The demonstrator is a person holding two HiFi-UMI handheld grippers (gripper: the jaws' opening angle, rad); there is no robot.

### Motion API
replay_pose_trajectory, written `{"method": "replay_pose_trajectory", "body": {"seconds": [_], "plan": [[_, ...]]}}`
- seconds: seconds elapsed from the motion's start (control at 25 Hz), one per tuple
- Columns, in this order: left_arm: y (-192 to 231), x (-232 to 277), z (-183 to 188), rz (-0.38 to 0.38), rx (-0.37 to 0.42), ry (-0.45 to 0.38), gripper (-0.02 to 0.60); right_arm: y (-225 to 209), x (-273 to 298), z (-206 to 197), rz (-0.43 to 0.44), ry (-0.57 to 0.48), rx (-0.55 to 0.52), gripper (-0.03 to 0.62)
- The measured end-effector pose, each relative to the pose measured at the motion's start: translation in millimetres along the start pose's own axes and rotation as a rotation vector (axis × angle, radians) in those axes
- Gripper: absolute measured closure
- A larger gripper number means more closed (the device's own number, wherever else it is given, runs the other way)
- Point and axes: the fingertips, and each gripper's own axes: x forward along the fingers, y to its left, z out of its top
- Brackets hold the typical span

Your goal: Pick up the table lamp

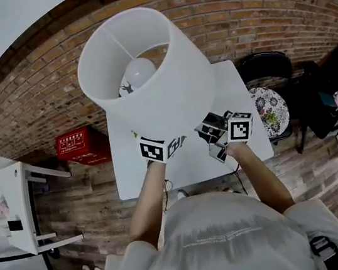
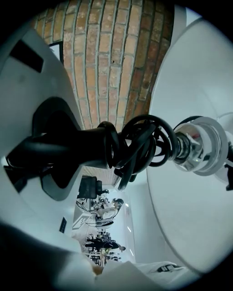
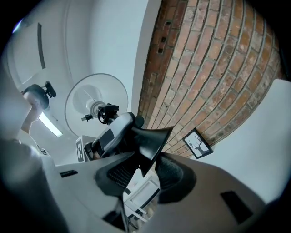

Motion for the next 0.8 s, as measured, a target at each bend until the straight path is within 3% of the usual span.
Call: {"method": "replay_pose_trajectory", "body": {"seconds": [0.28, 0.52, 0.8], "plan": [[4.5, -14.5, -9.8, 0.018, 0.004, 0.019, 0.420, 2.6, 13.3, -26.3, 0.011, 0.018, 0.112, 0.477], [2.5, -20.2, -22.3, 0.021, -0.031, 0.036, 0.420, 10.4, 12.1, -35.6, 0.023, 0.031, 0.135, 0.479], [-3.0, -24.5, -28.3, 0.014, -0.017, 0.047, 0.420, 11.8, 11.3, -48.5, 0.018, 0.033, 0.150, 0.480]]}}
